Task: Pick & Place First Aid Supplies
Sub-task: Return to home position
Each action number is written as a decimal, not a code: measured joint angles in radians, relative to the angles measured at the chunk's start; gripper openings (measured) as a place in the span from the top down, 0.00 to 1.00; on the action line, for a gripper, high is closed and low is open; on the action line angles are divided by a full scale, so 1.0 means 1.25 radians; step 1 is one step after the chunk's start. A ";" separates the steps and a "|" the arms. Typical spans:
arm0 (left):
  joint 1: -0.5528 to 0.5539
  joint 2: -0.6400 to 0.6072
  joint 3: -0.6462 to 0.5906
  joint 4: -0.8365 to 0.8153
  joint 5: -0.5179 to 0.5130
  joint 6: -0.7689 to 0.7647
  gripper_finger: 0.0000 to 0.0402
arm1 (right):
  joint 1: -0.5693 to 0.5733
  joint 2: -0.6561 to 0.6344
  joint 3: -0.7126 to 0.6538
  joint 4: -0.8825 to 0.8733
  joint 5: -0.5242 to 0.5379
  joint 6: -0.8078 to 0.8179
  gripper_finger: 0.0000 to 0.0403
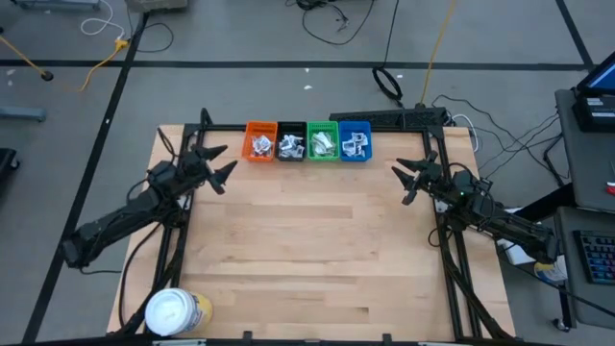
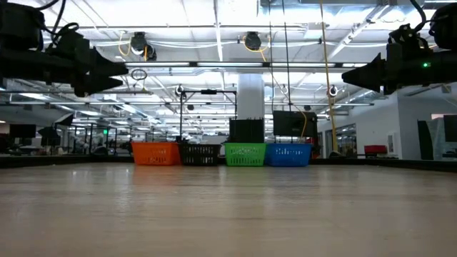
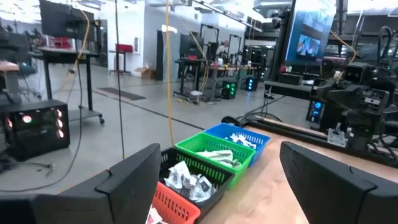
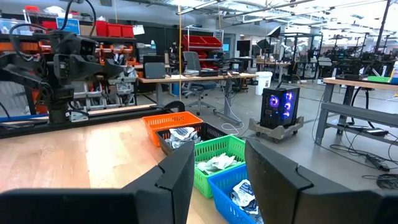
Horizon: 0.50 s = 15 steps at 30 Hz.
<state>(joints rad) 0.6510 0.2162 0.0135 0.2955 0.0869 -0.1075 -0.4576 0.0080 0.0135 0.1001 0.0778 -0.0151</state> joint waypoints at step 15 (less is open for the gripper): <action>0.001 -0.170 0.002 -0.206 -0.010 0.015 0.16 | 0.000 0.000 0.000 0.000 0.000 0.000 0.65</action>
<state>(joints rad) 0.6521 0.0040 0.0154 0.0385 0.0743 -0.0883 -0.4575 0.0078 0.0136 0.1001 0.0777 -0.0148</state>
